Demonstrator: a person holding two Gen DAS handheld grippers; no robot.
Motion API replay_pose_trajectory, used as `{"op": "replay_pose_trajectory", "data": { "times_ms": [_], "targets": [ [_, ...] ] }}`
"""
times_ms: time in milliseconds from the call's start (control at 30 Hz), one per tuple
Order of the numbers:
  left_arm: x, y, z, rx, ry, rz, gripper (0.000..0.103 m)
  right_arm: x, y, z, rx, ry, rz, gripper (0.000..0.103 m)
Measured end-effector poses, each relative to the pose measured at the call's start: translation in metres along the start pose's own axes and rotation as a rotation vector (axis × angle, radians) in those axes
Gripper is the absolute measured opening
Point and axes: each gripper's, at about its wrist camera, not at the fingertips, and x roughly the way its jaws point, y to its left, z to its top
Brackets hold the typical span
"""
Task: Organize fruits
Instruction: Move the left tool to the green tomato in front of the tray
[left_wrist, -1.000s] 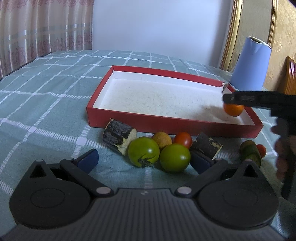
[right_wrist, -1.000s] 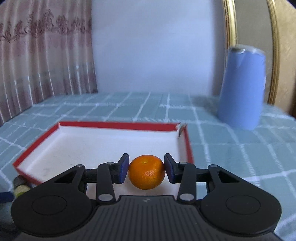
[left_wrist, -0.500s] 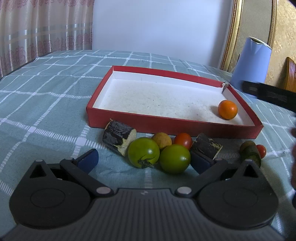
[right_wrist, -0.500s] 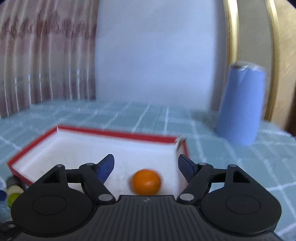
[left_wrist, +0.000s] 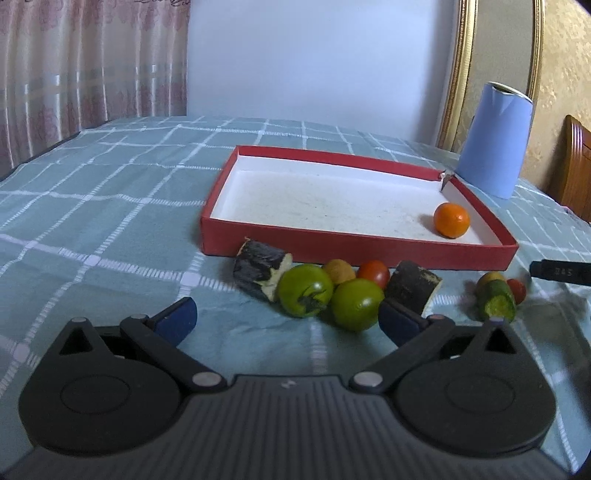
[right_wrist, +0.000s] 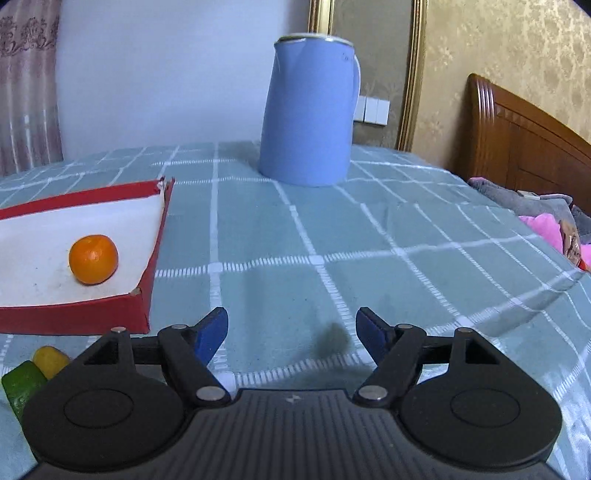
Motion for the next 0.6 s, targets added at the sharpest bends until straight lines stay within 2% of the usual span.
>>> {"op": "replay_pose_trajectory", "data": {
  "times_ms": [200, 267, 333, 467, 600],
  "targets": [
    [-0.008, 0.003, -0.002, 0.01, 0.003, -0.042, 0.102, 0.005, -0.001, 0.002, 0.012, 0.031, 0.025, 0.078],
    [-0.01, -0.002, -0.002, 0.007, 0.011, -0.078, 0.097, 0.008, -0.003, 0.0, 0.024, 0.036, 0.029, 0.08],
    [-0.011, -0.013, -0.002, 0.035, 0.02, -0.106, 0.087, 0.007, -0.003, -0.001, 0.024, 0.035, 0.024, 0.082],
    [-0.012, -0.033, -0.005, 0.104, 0.028, -0.144, 0.084, 0.006, -0.003, -0.002, 0.023, 0.034, 0.018, 0.083],
    [-0.007, -0.042, -0.004, 0.126, 0.038, -0.17, 0.075, 0.006, -0.002, -0.002, 0.02, 0.034, 0.015, 0.083]
  ]
}}
